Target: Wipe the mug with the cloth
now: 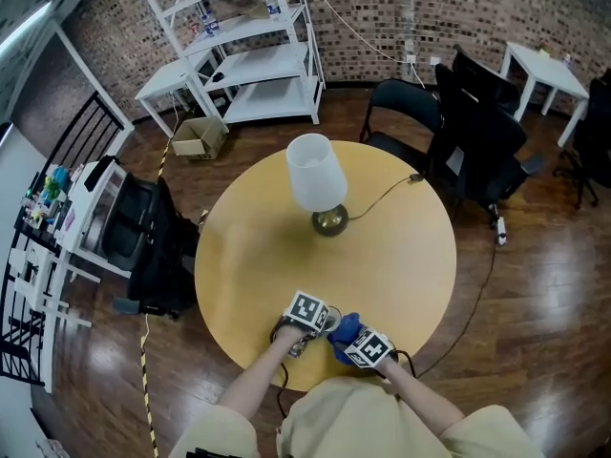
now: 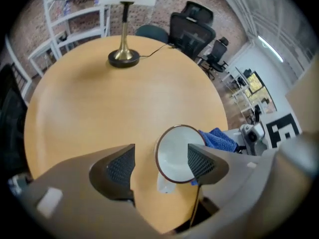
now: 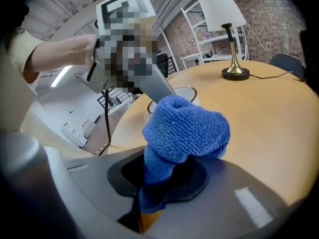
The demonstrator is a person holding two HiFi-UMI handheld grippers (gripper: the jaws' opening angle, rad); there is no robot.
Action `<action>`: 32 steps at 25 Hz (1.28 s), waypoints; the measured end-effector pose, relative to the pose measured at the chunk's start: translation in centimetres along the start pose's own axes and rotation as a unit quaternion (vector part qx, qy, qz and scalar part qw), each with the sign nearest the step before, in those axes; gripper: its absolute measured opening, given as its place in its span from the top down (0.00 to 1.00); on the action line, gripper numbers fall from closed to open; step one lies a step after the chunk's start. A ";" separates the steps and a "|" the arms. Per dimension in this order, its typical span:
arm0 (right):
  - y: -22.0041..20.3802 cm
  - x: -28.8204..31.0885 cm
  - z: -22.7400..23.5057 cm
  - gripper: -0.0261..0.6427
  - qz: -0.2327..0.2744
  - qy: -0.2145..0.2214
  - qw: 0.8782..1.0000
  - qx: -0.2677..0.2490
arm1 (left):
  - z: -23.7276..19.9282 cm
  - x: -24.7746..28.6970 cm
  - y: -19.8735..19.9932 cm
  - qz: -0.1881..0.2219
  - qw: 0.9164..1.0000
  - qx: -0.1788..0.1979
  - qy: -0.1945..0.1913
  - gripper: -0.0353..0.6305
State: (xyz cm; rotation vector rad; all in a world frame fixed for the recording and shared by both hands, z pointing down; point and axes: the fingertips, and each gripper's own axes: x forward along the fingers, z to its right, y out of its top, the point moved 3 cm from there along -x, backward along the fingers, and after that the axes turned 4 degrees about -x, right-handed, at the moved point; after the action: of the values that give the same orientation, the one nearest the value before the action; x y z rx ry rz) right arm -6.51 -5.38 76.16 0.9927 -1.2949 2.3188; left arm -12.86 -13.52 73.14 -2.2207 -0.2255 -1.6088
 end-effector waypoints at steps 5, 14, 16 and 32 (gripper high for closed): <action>-0.1 -0.2 0.0 0.85 0.004 0.000 1.000 0.002 | 2.4 -0.9 3.0 0.048 0.962 0.267 -0.007 0.44; -0.1 -0.1 0.0 0.85 0.019 -0.001 1.000 0.015 | 5.9 1.7 2.1 -0.043 0.821 0.569 -0.022 0.78; -0.2 -0.2 0.1 0.85 0.018 -0.001 1.000 0.018 | 6.0 1.8 2.0 -0.037 0.828 0.560 -0.024 0.80; -0.1 0.5 -2.4 0.85 -0.050 0.016 0.990 -0.132 | 2.6 2.0 1.0 -0.071 0.955 0.289 0.006 0.84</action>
State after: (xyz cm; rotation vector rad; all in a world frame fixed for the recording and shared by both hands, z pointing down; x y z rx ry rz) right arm -7.83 -3.39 75.74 0.9062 -1.4572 2.0175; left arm -9.55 -13.58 74.13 -1.7689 -0.7628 -1.3916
